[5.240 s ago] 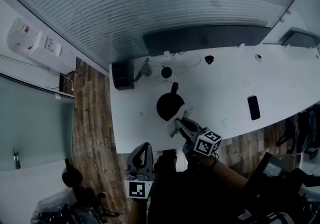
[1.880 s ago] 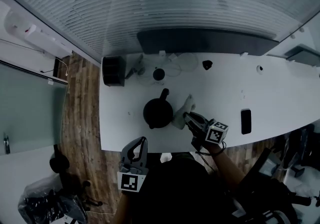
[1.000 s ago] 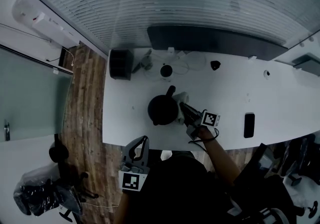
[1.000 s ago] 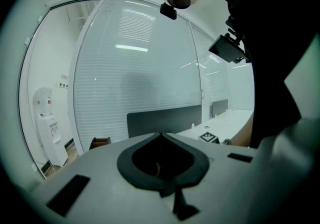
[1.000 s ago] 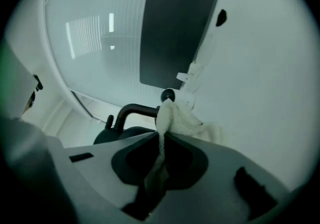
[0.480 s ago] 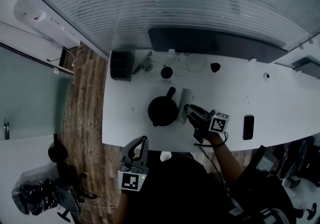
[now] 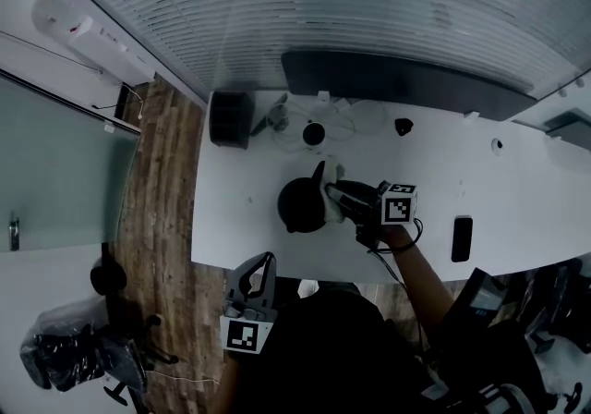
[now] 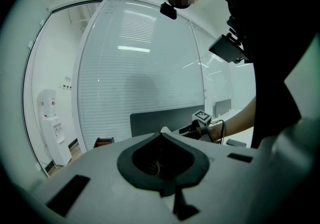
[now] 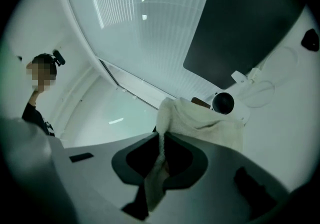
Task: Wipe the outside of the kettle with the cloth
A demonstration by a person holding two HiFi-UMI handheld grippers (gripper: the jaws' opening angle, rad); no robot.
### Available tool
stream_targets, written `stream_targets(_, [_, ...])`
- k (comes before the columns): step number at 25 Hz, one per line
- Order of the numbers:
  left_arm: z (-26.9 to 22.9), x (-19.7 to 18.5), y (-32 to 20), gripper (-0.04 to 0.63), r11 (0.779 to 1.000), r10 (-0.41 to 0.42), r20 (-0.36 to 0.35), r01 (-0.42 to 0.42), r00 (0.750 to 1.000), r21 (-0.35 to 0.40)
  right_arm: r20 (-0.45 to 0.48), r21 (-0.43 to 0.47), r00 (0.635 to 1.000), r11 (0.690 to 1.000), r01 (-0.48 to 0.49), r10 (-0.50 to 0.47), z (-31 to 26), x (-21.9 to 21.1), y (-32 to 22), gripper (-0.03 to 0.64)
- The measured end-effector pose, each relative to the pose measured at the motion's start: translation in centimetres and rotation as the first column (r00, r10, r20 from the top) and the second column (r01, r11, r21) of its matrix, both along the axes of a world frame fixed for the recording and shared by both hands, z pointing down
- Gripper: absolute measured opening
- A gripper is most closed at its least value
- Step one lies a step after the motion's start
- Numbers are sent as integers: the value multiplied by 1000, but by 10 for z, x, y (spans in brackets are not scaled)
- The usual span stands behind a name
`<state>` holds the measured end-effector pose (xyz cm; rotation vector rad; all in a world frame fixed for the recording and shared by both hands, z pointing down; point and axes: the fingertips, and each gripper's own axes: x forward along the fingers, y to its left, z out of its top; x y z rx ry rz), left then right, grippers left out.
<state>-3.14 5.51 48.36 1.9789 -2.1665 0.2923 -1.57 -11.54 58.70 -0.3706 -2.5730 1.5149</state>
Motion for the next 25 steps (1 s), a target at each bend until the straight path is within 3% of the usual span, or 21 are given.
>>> stream_targets(4, [2, -4, 3, 6, 1000, -13, 2, 13, 1000, 0, -62, -2, 997, 999, 38, -38, 15, 0, 0, 31])
stream_targets(9, [5, -2, 0, 6, 1000, -6, -7, 6, 1000, -3, -73, -58, 996, 998, 37, -41, 31, 1, -6, 31])
stream_targets(20, [6, -3, 2, 6, 1000, -14, -4, 14, 1000, -13, -213, -83, 974, 991, -101, 82, 94, 1, -25, 31])
stream_targets(25, [6, -1, 1, 6, 1000, -9, -8, 9, 1000, -5, -340, -67, 932, 985, -158, 127, 142, 12, -18, 31])
